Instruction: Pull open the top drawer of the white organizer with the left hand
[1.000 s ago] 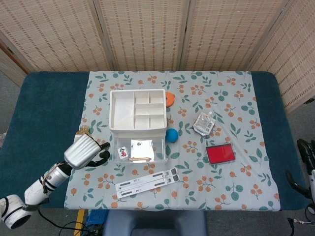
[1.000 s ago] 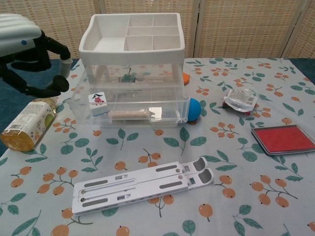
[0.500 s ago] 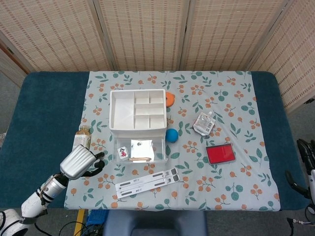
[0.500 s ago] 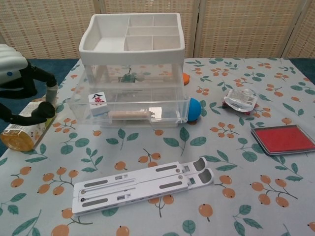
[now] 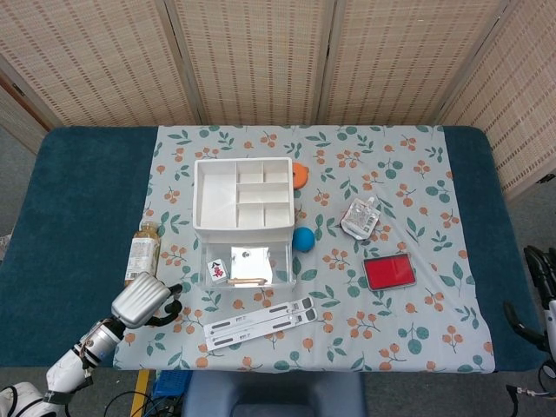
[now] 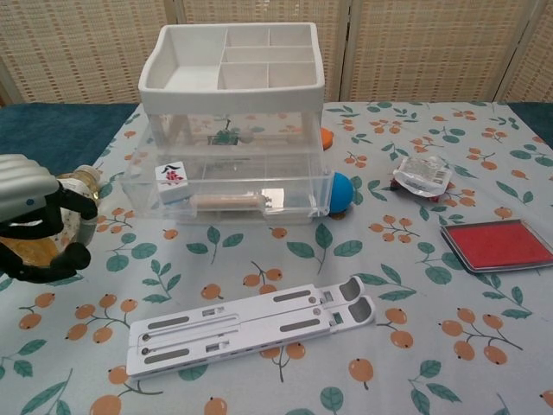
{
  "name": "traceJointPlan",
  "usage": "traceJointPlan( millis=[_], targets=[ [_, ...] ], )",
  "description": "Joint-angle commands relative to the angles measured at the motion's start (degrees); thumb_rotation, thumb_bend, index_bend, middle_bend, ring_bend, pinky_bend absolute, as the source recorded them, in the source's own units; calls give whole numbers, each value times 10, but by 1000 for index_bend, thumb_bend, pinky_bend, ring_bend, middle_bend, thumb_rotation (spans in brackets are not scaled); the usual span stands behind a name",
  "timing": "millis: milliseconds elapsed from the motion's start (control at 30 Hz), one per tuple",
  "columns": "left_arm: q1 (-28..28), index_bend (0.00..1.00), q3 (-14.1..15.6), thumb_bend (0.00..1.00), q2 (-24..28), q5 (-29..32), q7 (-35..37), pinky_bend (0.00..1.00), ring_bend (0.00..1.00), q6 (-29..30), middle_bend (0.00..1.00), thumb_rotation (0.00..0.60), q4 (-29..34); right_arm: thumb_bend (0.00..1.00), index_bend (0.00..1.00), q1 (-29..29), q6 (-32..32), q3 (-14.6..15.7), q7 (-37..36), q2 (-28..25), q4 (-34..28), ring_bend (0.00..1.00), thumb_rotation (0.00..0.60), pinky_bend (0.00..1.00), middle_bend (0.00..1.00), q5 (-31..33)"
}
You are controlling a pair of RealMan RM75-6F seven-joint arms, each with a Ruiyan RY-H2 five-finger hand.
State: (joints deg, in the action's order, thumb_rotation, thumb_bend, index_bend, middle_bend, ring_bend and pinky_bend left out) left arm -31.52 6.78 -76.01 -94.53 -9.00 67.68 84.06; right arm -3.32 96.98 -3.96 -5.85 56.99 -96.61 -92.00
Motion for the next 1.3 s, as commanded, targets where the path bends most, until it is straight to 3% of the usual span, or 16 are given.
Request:
traceJointPlan(
  millis=[33, 400, 700, 900, 1300],
  targets=[
    [1, 575, 0, 257, -17, 13, 4, 1000, 1000, -21, 971, 600, -20, 367, 1, 0, 0, 0, 0, 0, 0, 30, 600, 76, 81, 1],
    [-5, 557, -12, 257, -56, 31, -2, 1000, 1000, -63, 971, 600, -55, 367, 1, 0, 0, 1, -1, 0, 1, 30, 600, 76, 81, 0],
    [-2, 411, -28, 257, -65, 45, -12, 1000, 1000, -60, 971, 600, -57, 367, 1, -1, 2, 1, -3, 1, 3, 30, 600, 76, 81, 1],
    [14, 312, -31, 257, -52, 58, -12, 1000, 1000, -45, 970, 600, -47, 367, 1, -1, 3, 1, -7, 2, 5, 30, 600, 76, 81, 0],
    [103, 349, -70, 257, 12, 177, 16, 1000, 1000, 32, 960, 600, 1, 367, 1, 1, -4, 3, -13, 3, 10, 30, 600, 76, 81, 1]
  ],
)
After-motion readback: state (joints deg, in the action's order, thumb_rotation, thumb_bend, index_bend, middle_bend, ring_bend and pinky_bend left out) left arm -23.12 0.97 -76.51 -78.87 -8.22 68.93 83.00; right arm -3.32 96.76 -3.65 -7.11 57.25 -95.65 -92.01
